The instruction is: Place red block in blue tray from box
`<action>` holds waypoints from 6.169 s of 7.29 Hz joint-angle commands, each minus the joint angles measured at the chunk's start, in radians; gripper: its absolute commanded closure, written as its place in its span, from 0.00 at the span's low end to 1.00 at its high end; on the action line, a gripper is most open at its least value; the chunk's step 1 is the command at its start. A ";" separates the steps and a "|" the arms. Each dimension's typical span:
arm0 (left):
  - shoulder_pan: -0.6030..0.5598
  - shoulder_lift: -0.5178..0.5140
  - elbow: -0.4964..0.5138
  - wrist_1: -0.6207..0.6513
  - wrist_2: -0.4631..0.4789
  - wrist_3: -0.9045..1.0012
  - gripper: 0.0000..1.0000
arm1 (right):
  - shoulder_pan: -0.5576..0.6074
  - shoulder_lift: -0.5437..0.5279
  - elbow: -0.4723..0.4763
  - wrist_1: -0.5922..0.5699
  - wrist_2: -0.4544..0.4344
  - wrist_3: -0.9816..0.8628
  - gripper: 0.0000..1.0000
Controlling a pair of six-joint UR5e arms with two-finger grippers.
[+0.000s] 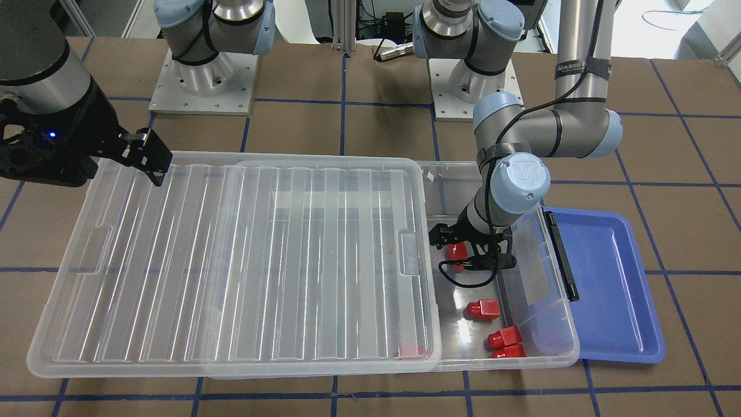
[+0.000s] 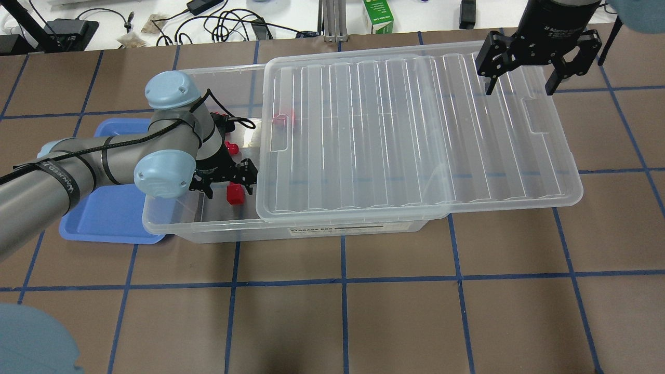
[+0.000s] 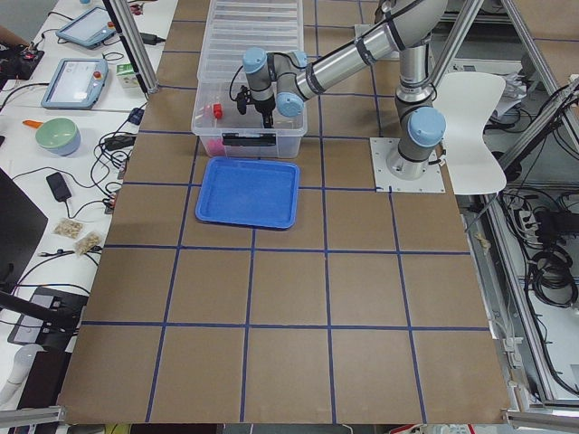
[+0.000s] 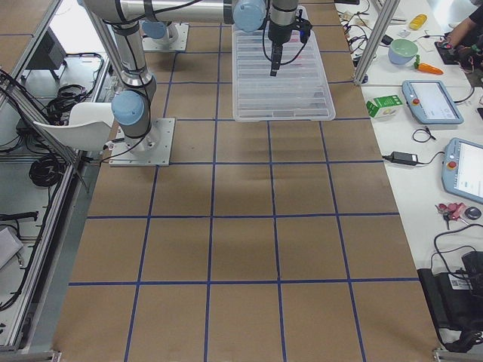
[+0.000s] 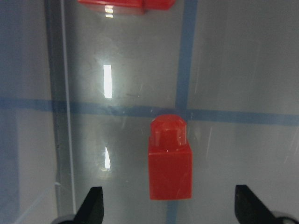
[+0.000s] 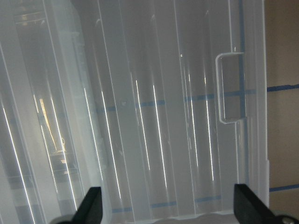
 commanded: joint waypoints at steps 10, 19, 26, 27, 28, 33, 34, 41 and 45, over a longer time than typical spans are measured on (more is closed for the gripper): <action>0.006 0.116 0.196 -0.171 0.050 0.017 1.00 | -0.011 0.011 0.021 0.000 -0.018 0.009 0.00; 0.415 0.060 0.417 -0.403 -0.024 0.594 1.00 | -0.299 0.100 0.038 -0.158 -0.049 -0.406 0.00; 0.492 -0.089 0.200 -0.104 0.005 0.646 0.91 | -0.324 0.157 0.147 -0.281 -0.034 -0.393 0.00; 0.489 -0.091 0.217 -0.106 0.024 0.644 0.80 | -0.320 0.164 0.147 -0.281 -0.032 -0.393 0.00; 0.486 -0.088 0.217 -0.106 0.039 0.643 0.44 | -0.300 0.168 0.147 -0.281 -0.032 -0.378 0.00; 0.429 0.032 0.389 -0.318 0.042 0.635 0.15 | -0.205 0.160 0.147 -0.274 -0.035 -0.249 0.00; 0.373 0.064 0.463 -0.410 0.044 0.594 0.15 | -0.185 0.158 0.147 -0.268 -0.034 -0.211 0.00; 0.015 0.258 0.472 -0.561 0.044 0.154 0.00 | -0.034 0.155 0.145 -0.267 -0.035 0.015 0.00; 0.013 0.305 0.449 -0.574 0.073 0.132 0.00 | 0.035 0.155 0.144 -0.270 -0.032 0.102 0.00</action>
